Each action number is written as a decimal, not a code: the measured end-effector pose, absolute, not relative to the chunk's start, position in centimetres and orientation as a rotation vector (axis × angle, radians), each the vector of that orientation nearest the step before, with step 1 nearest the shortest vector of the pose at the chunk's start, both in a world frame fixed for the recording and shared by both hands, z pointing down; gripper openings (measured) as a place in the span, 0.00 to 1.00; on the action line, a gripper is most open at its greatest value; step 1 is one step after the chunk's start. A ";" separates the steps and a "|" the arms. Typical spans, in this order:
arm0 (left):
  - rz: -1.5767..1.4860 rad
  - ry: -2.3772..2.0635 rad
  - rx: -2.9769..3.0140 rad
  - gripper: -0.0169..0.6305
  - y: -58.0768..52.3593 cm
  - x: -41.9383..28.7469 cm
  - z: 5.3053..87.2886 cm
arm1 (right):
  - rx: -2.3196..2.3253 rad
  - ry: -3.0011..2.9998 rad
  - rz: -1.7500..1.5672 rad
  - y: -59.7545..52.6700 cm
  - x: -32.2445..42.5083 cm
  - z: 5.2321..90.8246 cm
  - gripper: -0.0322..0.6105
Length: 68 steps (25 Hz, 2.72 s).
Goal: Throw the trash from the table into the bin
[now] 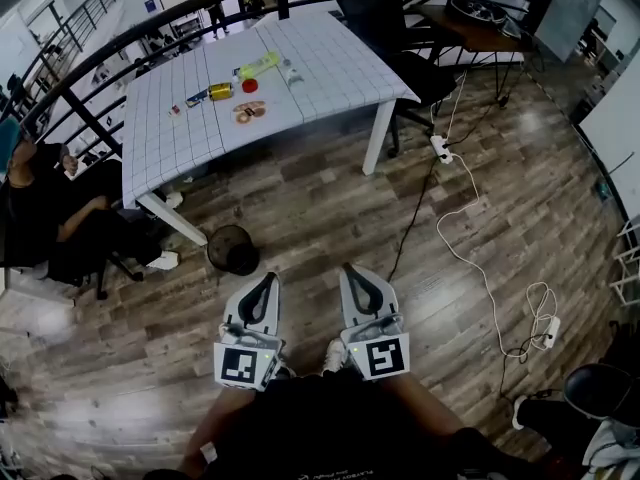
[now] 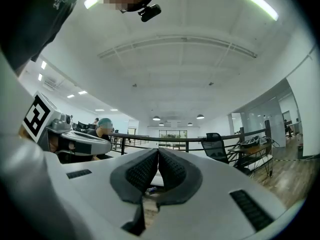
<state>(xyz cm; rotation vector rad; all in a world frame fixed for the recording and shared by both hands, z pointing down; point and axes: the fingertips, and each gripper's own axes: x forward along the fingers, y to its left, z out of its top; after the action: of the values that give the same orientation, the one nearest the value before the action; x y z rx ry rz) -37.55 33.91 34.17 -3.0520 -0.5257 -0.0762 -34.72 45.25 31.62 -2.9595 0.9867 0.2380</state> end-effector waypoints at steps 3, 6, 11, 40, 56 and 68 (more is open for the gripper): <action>-0.086 -0.525 -3.050 0.06 34.9 -37.3 34.3 | -2.937 1.011 0.235 46.1 -34.7 31.6 0.09; -0.095 -0.507 -3.048 0.06 35.7 -37.0 34.3 | -2.924 1.042 0.225 46.7 -34.2 31.7 0.09; -0.121 -0.464 -3.045 0.06 35.1 -36.1 34.7 | -2.907 1.132 0.215 46.1 -32.9 31.8 0.09; -0.166 -0.655 -3.061 0.06 23.1 -13.5 36.8 | -3.028 0.984 0.128 33.5 -12.0 31.6 0.09; -0.146 -0.661 -3.071 0.06 22.1 -5.4 37.0 | -2.974 1.032 0.102 32.3 -2.3 33.1 0.09; -0.170 -0.421 -3.059 0.06 21.5 8.2 37.6 | -2.940 1.192 0.180 33.1 11.9 33.2 0.09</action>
<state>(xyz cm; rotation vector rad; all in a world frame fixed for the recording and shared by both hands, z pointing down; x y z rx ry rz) 8.23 21.52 37.58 -3.0593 -0.4212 -0.1699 11.92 33.07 33.23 -2.9405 1.1919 0.1799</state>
